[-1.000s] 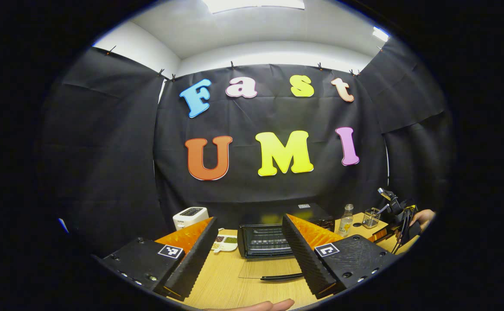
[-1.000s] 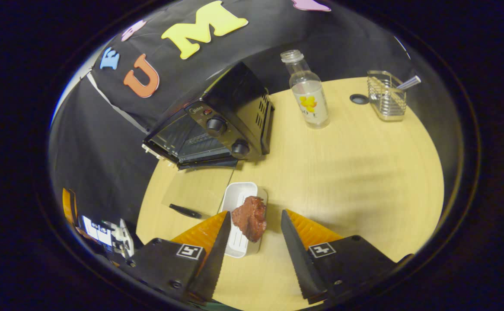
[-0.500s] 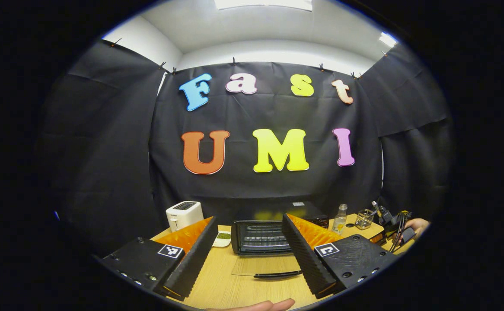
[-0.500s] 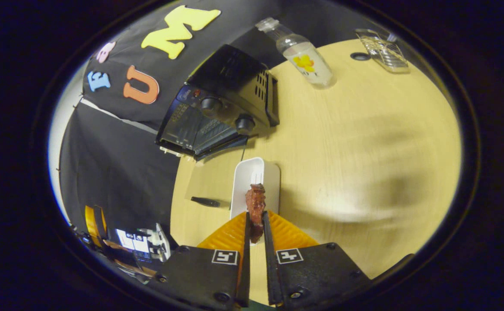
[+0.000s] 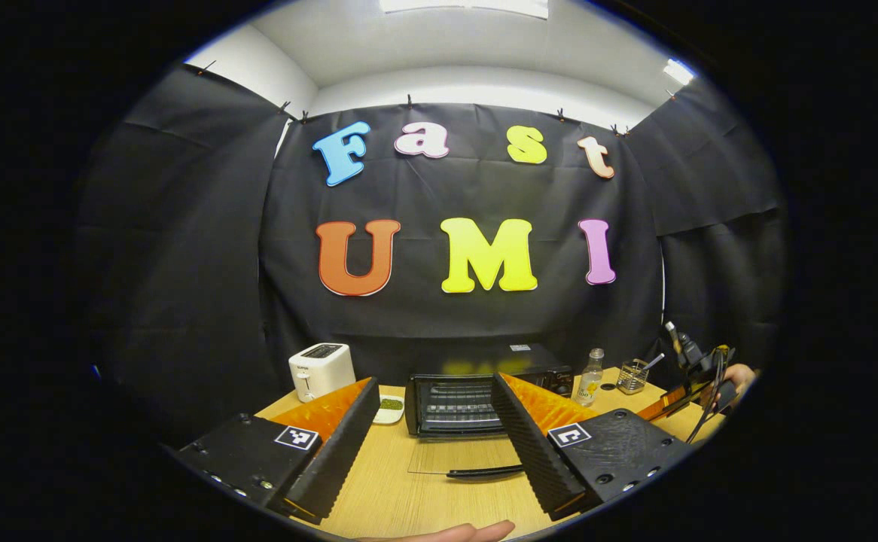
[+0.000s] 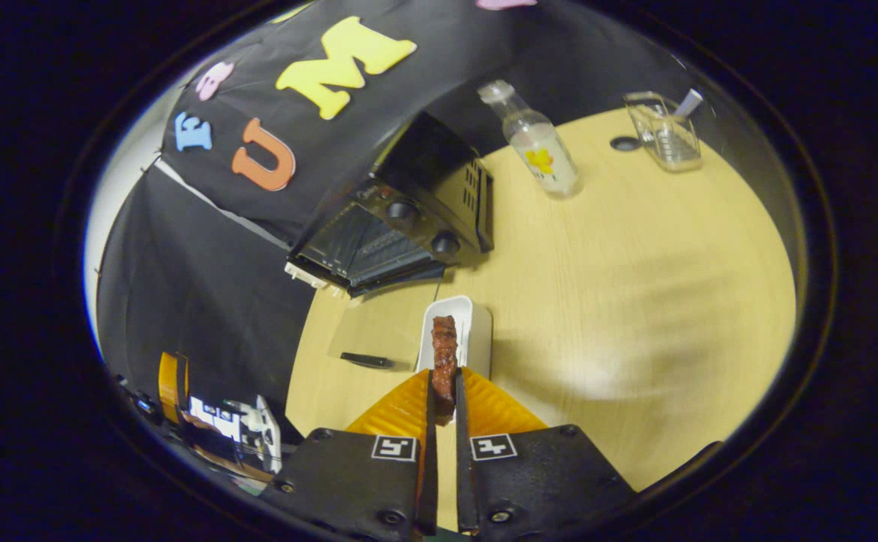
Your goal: Open the electric oven with the left hand, put the food in, and close the electric oven.
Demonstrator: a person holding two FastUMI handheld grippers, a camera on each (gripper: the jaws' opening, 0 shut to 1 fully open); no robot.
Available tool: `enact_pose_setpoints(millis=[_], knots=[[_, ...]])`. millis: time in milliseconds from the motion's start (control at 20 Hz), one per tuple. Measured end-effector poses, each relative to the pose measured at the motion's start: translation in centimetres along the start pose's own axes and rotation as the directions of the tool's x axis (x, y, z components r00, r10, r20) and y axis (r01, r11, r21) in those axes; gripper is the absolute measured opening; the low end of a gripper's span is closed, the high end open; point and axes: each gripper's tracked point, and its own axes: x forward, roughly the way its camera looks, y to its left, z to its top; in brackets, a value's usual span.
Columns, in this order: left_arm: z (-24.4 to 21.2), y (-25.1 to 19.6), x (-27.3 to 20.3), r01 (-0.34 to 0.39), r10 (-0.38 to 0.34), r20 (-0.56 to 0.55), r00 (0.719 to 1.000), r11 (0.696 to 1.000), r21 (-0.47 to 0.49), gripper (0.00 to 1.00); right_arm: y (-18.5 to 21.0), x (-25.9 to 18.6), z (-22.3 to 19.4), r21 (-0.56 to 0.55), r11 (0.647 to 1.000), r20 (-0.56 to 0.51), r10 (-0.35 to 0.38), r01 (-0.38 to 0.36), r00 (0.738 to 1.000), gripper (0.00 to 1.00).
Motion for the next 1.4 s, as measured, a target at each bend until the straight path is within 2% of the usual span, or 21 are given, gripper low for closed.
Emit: enact_pose_setpoints(millis=[150,250,350,400,450,500,600,650,700,850,900,1000,1200,1350,1400], knots=[[-0.6,0.6,-0.1,0.0,0.0,-0.003,1.0,1.0,-0.004,0.95,1.9,-1.9,1.6,-0.146,0.986,0.126,-0.059,0.078,0.99,0.13],[-0.8,1.3,-0.2,-0.003,0.003,-0.007,1.0,1.0,-0.012,0.95,3.0,-2.6,2.5,-0.238,0.959,0.204,-0.106,0.154,0.973,0.12],[-1.0,2.1,-0.3,-0.015,0.014,-0.006,1.0,1.0,-0.02,0.95,4.3,-2.8,2.9,-0.343,0.91,0.274,-0.141,0.233,0.952,0.08],[-1.1,2.6,-0.3,-0.02,0.02,-0.006,1.0,1.0,-0.024,0.95,5.0,-2.8,3.1,-0.387,0.881,0.312,-0.152,0.271,0.938,0.12],[-1.4,2.9,-0.4,-0.023,0.023,-0.011,1.0,0.999,-0.031,0.95,5.9,-2.6,3.2,-0.43,0.853,0.341,-0.148,0.295,0.928,0.08],[-1.6,3.2,-0.4,-0.026,0.026,-0.015,1.0,0.999,-0.041,0.95,7.2,-2.1,2.8,-0.47,0.83,0.357,-0.132,0.3,0.925,0.11],[-2.0,3.6,-0.5,-0.028,0.026,-0.025,0.999,0.998,-0.057,0.94,9.2,-0.3,1.7,-0.524,0.802,0.353,-0.103,0.287,0.93,0.09],[-2.3,3.9,-0.5,-0.032,0.031,-0.031,0.999,0.998,-0.056,0.94,10.0,0.7,1.4,-0.543,0.788,0.354,-0.098,0.289,0.93,0.11],[-2.5,4.5,-0.4,-0.043,0.042,-0.032,0.999,0.998,-0.05,0.94,10.7,1.8,1.2,-0.563,0.772,0.357,-0.094,0.294,0.929,0.08],[-2.8,5.7,-0.6,-0.078,0.076,-0.035,0.996,0.997,-0.031,0.94,12.7,5.2,1.0,-0.618,0.723,0.372,-0.077,0.309,0.925,0.11],[-3.1,5.7,-0.7,-0.072,0.071,-0.043,0.997,0.997,-0.036,0.94,13.4,6.6,0.8,-0.626,0.725,0.36,-0.058,0.287,0.931,0.09],[-3.6,5.5,-0.8,-0.06,0.058,-0.055,0.997,0.998,-0.036,0.94,14.4,8.9,0.7,-0.614,0.748,0.343,-0.035,0.252,0.939,0.11],[-3.7,6.8,-1.1,-0.096,0.097,-0.042,0.994,0.995,0.02,0.94,15.6,11.7,2.4,-0.578,0.764,0.407,-0.034,0.286,0.913,0.11],[-3.3,6.6,-1.3,-0.083,0.083,-0.035,0.996,0.996,0.02,0.94,16.6,13.9,3.3,-0.557,0.783,0.419,-0.024,0.278,0.908,0.09],[-2.8,6.7,-1.2,-0.083,0.084,-0.024,0.996,0.996,0.023,0.94,16.7,14.6,3.2,-0.546,0.791,0.423,-0.025,0.277,0.906,0.11]])
